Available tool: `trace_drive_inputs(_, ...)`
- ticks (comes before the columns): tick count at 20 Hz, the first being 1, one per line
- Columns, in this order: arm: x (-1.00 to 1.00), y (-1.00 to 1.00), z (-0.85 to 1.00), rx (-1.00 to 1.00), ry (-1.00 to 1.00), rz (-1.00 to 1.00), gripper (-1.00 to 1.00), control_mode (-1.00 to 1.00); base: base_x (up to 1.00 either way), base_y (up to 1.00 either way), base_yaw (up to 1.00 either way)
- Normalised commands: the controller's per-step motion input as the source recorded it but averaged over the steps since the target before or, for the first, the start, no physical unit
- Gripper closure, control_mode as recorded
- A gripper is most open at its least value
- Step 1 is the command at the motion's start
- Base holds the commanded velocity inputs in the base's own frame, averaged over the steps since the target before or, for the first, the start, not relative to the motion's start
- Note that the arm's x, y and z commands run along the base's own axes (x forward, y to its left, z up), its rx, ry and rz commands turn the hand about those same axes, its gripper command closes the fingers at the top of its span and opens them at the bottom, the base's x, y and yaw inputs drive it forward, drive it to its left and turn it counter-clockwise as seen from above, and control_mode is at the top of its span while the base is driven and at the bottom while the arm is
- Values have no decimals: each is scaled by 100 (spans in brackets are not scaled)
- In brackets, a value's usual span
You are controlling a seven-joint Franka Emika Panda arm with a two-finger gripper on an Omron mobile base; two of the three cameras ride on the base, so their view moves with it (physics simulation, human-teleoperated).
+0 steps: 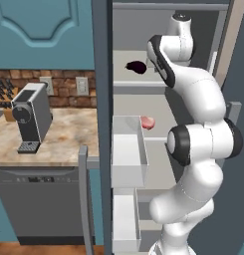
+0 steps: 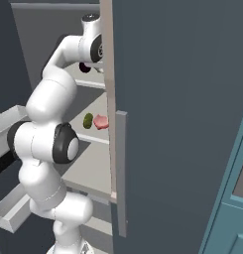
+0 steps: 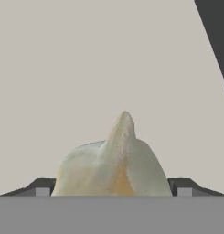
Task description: Take the eggplant and garlic from the highest rack and move them to the second highest rack where the steak and cucumber are located, to maximize freezer space. Close the freezer door after rearranging.
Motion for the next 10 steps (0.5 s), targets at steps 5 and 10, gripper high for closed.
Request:
trace_drive_inputs(5, -2, 0, -30, 1, -8, 0, 100, -100, 0, 0, 0)
trace_drive_inputs(10, -35, 21, -16, 0, -25, 0, 100, -100, 0, 0, 0)
